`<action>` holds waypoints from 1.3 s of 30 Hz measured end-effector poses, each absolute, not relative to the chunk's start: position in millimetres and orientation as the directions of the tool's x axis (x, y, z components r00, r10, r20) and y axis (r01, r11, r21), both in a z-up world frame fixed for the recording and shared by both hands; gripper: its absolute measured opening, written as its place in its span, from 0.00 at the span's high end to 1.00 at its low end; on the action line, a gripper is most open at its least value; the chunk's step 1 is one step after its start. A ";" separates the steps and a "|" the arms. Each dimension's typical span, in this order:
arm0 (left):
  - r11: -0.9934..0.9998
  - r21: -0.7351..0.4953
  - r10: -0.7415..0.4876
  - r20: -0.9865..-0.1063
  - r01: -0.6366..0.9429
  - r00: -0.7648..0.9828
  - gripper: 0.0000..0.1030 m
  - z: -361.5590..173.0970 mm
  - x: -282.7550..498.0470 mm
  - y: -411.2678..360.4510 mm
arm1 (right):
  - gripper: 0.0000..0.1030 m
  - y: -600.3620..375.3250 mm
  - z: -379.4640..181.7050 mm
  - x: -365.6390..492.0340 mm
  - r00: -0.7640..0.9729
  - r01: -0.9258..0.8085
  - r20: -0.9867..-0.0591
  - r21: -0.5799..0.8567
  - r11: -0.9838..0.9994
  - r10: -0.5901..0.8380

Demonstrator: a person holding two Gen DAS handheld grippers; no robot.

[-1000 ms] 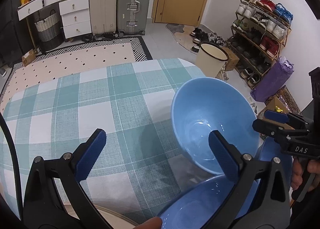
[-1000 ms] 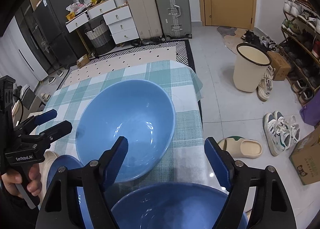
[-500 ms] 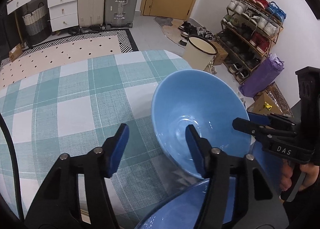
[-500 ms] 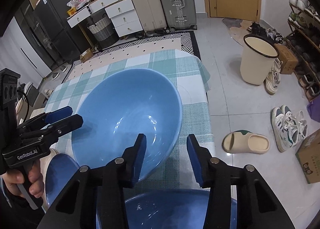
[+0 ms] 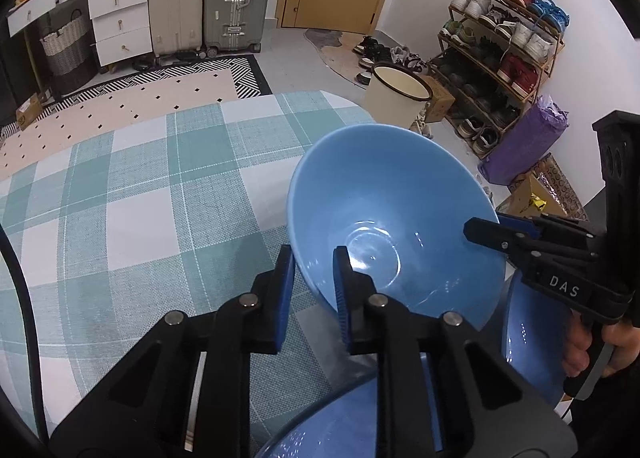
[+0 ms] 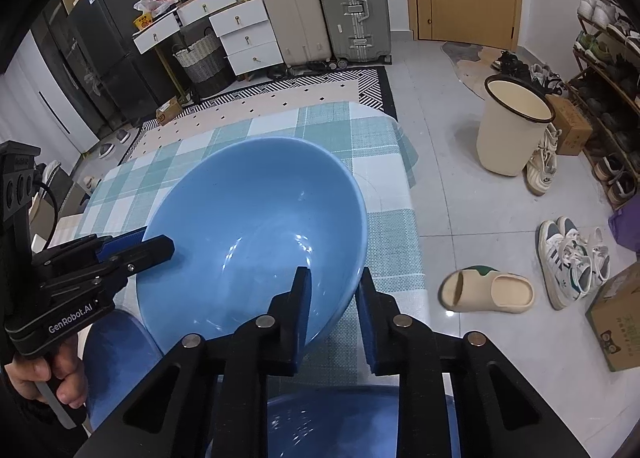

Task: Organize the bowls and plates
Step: 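Lift the light-blue bowl with both grippers and carry it over another blue bowl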

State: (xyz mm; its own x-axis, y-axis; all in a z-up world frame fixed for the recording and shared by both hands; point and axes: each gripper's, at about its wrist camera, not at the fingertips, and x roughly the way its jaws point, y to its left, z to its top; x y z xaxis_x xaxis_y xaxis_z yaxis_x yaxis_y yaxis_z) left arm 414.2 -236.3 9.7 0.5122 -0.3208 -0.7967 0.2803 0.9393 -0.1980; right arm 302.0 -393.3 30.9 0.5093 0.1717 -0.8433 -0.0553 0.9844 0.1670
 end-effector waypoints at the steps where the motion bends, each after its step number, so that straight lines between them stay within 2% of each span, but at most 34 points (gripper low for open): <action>1: 0.939 -0.198 -0.321 -0.796 0.281 0.513 0.84 10.0 414.1 -236.3 | 0.80 -393.4 30.8 301.8 0.511 -0.055 -0.843 0.164 0.985 0.169; 19: 0.942 -0.176 -0.314 -0.761 0.286 0.567 0.84 31.8 405.2 -236.4 | 0.80 -385.2 40.5 292.9 0.565 -0.085 -0.815 0.097 0.992 0.128; 39: 0.939 -0.166 -0.328 -0.704 0.303 0.630 0.84 85.7 362.0 -238.1 | 0.80 -379.6 91.0 255.5 0.650 -0.089 -0.752 0.063 0.994 0.106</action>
State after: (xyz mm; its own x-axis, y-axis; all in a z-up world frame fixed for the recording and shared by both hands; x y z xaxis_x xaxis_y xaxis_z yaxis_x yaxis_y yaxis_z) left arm 362.0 -238.1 85.7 0.6297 -0.3277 -0.7043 0.3025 0.9385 -0.1662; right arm 255.5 -379.6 91.0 0.6503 0.1062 -0.7522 -0.0894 0.9940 0.0630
